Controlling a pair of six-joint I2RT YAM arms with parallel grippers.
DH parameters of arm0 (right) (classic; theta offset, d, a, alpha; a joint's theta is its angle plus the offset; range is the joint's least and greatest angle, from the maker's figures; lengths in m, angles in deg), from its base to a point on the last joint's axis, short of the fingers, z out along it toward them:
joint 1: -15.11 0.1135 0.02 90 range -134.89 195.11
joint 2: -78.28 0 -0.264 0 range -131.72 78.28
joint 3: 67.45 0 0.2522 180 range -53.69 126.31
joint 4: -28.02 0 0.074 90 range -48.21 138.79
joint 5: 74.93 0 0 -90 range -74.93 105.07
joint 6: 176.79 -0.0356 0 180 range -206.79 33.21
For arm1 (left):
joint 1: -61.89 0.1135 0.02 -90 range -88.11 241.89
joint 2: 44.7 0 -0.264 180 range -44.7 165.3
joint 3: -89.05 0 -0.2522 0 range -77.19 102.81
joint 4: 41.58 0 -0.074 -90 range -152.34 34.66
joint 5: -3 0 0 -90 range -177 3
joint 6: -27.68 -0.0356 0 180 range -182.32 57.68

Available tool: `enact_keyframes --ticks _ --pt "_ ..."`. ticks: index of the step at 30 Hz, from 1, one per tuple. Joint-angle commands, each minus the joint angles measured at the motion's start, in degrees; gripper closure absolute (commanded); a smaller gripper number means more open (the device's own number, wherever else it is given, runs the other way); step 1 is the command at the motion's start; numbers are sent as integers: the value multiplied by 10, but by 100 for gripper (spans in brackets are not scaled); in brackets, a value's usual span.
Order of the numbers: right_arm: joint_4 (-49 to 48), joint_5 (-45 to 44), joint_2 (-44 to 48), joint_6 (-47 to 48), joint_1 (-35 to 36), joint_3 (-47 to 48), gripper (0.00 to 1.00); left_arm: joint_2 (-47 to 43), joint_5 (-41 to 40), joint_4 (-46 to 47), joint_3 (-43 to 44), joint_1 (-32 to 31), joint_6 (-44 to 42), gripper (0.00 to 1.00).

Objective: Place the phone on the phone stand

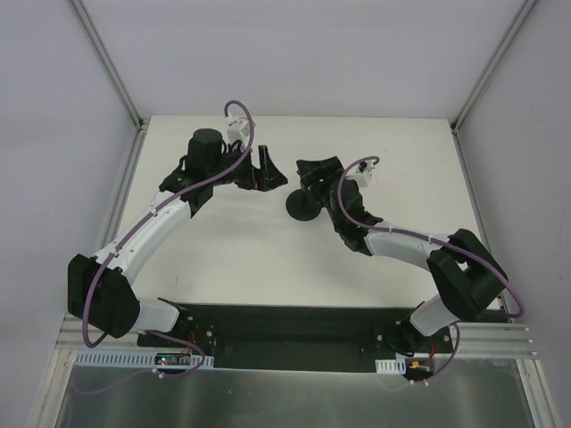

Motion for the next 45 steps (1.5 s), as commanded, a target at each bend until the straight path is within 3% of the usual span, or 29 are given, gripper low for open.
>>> enact_keyframes --ticks 1,4,9,12,17,23,28,34,39,45 --pt "-45 -14 34 43 -2 -4 4 14 38 -11 7 -1 -33 11" --pt "-53 -12 50 42 -8 -15 4 14 -1 -15 4 -27 -53 11" --pt "-55 -14 90 34 -28 -50 4 16 -163 -35 14 -85 -64 10" --pt "-56 0 114 50 -45 -64 4 32 -206 -57 46 -112 -81 12" --pt "-27 0 161 83 -75 -79 4 69 -207 -73 69 -124 -95 17" --pt "-16 122 196 155 -166 -61 4 124 -229 -73 113 -148 -96 23" --pt "34 227 184 235 -212 3 4 161 -280 -88 152 -169 -95 4" --pt "65 281 176 291 -221 37 3 185 -325 -97 168 -169 -96 10" --pt "102 266 176 335 -220 51 2 191 -360 -109 173 -169 -108 26" --pt "162 279 172 410 -218 92 1 183 -398 -127 162 -169 -121 28"
